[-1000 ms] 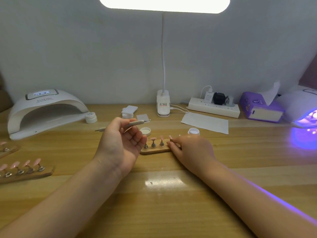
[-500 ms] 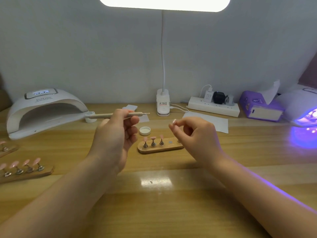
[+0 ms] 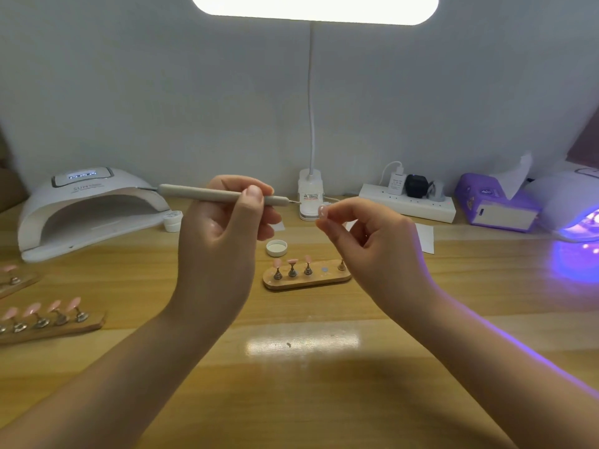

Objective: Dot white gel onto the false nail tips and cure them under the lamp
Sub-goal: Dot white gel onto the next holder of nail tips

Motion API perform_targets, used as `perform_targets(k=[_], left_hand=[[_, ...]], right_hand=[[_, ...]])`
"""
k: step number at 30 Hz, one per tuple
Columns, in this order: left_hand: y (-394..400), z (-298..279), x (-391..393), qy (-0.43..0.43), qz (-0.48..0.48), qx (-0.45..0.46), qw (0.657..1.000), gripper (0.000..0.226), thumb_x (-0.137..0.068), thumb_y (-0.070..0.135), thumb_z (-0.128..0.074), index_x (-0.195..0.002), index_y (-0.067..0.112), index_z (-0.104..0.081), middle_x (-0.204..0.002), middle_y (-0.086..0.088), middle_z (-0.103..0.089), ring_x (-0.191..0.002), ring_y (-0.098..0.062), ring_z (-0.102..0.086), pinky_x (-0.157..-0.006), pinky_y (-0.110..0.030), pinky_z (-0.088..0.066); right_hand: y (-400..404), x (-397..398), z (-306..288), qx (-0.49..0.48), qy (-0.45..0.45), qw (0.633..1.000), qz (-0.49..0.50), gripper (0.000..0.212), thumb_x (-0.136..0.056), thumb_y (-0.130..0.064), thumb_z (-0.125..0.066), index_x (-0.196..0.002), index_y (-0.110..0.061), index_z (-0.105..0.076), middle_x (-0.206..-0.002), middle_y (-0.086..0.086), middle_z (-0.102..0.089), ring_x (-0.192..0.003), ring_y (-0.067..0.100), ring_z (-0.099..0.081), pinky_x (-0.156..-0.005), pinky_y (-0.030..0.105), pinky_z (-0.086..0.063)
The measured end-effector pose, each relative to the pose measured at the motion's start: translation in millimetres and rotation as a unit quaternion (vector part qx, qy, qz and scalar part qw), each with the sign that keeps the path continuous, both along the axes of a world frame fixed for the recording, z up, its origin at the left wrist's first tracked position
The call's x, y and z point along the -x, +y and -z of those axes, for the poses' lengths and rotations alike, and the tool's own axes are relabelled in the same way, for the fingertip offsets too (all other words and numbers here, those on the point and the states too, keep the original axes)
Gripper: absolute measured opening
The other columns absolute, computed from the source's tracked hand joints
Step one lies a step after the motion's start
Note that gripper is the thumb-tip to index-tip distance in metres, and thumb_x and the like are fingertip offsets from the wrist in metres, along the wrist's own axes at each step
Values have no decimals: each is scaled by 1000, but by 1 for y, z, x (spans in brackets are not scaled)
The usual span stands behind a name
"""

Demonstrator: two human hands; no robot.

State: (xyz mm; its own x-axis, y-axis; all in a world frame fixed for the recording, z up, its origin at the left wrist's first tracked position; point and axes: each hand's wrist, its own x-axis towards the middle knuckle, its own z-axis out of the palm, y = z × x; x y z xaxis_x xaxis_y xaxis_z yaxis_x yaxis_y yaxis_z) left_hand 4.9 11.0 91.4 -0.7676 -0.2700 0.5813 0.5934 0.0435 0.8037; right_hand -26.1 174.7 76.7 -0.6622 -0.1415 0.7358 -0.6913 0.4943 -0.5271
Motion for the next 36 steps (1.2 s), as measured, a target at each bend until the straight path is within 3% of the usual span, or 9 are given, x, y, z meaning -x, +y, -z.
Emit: perform_targets(k=[12,16,22,36], left_hand=[[4,1,-6,64,-13,101,993,18,-92,16,-49,-87,22,-65,-74,7,-67,-71,-9,-65,-64,-16,-50],[3,1,-7,69,-10,106,992,18,-90,22,-48,-86,23,-65,-72,8,-67,-71,-9,-65,-64,-16,-49],[4,1,-8,65,-9,100,993,20,-92,13,-48,-85,21,-65,-70,7,-66,-69,-8,-64,-64,-14,-48],[5,2,-8,47,-22,112,992,20,-92,16,-48,-85,22,-65,-73,5,-67,-71,-8,-65,-62,-17,-51]], right_hand=[[-3,-7,-3,11,-7,1000,-14,14,-87,-23,-66,-96,-17,-74,-61,-22,-54,-52,5,-49,-52,11,-37],[-3,-7,-4,16,-10,1000,-15,12,-86,-22,-68,-95,-17,-75,-61,-22,-55,-51,6,-48,-51,11,-37],[-4,-10,-5,15,-2,1000,-16,12,-87,-21,-67,-95,-16,-75,-60,-22,-53,-51,6,-48,-50,12,-37],[-5,-11,-5,11,6,1000,-20,12,-86,-19,-68,-95,-15,-75,-59,-24,-52,-50,6,-48,-50,11,-37]])
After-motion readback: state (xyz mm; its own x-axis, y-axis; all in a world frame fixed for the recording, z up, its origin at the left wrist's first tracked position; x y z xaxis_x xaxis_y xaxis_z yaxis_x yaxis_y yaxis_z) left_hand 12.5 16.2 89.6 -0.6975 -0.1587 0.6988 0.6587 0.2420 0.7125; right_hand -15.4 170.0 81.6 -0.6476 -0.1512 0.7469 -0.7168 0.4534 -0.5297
